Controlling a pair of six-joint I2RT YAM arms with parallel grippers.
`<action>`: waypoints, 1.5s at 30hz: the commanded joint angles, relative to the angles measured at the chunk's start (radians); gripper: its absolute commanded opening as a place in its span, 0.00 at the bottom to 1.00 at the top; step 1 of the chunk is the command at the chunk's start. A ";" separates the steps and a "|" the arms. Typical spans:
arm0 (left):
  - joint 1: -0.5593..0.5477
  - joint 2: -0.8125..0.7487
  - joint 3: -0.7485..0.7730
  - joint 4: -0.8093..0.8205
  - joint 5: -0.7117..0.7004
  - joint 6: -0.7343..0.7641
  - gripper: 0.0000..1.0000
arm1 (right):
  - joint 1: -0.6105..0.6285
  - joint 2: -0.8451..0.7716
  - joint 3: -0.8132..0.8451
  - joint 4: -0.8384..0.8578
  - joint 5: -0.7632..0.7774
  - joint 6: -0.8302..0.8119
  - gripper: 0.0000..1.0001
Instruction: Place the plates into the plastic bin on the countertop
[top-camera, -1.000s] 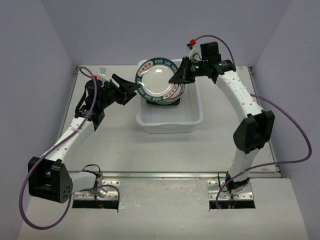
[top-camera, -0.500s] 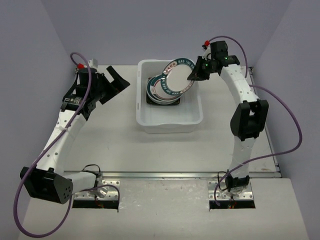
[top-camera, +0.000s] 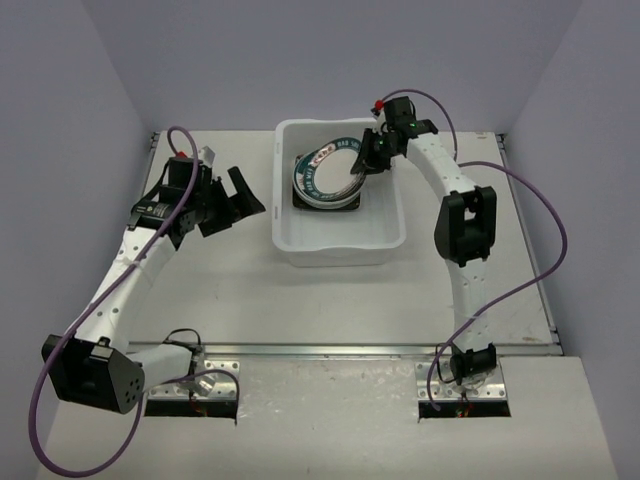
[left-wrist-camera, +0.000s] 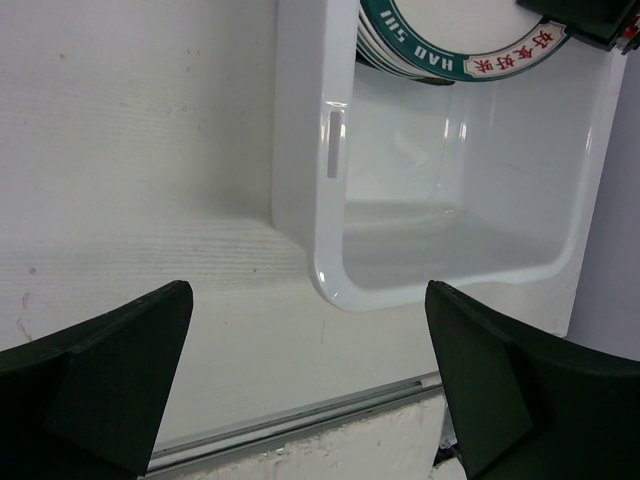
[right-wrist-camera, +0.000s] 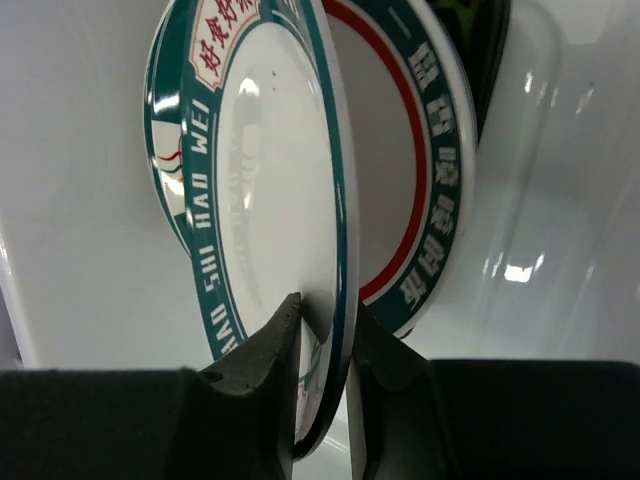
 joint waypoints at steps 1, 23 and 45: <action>0.004 -0.047 0.008 -0.021 -0.007 0.029 1.00 | 0.034 -0.028 0.041 0.059 0.009 0.004 0.41; 0.004 0.002 0.096 -0.099 -0.166 0.100 1.00 | 0.084 -0.158 -0.044 -0.038 0.090 -0.093 0.99; 0.013 -0.066 0.221 0.104 -0.596 0.214 1.00 | 0.076 -1.073 -0.673 -0.149 0.575 -0.269 0.99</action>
